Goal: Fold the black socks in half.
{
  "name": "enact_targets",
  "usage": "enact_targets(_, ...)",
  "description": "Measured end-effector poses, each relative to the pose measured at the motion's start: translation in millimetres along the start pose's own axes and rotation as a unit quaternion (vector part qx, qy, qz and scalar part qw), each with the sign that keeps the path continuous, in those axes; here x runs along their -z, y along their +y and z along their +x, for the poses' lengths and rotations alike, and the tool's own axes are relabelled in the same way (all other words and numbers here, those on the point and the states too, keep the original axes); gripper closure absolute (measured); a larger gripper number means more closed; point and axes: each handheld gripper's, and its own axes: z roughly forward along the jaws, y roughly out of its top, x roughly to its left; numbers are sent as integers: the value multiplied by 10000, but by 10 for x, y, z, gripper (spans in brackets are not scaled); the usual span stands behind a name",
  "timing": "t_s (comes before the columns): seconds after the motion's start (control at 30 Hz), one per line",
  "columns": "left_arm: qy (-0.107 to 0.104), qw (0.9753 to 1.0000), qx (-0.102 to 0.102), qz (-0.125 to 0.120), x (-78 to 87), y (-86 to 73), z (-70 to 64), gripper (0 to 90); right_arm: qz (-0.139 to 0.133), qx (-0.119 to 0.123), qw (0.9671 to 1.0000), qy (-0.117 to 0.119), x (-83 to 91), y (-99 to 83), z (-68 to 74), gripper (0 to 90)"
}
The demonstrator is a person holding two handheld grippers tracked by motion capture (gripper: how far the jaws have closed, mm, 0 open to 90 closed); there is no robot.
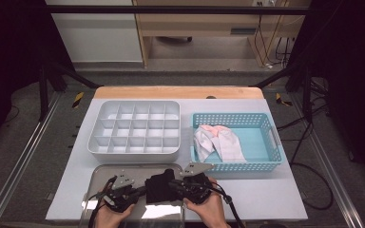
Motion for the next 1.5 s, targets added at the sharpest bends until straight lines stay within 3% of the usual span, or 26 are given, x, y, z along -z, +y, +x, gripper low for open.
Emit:
enact_targets(0.37,-29,10000,11,-16,-7,-9,-34,886,102,478,9983,306,-265,121,206,821)
enact_targets(0.57,-121,9999,97,-5,12,-9,1,885,212,488,9976,445,-451,89,251,792)
enact_targets(0.67,-8,9992,187,-341,158,63,85,847,233,493,9977,401,-504,61,259,784)
enact_targets(0.77,68,9970,332,-690,311,153,199,819,212,535,9978,344,-509,48,288,776)
enact_targets(0.83,76,9956,404,-839,351,204,242,793,213,532,9979,310,-521,38,306,773)
enact_targets(0.93,162,9947,340,-960,358,284,245,696,199,578,9977,309,-542,31,321,771)
enact_targets(1.17,143,9968,117,-784,166,412,111,503,182,559,9978,319,-557,32,322,772)
enact_targets(1.37,172,9976,43,-670,52,452,44,483,169,562,9978,319,-551,27,342,761)
enact_targets(1.5,160,9986,59,-503,-15,406,73,502,165,577,9977,327,-535,25,358,742)
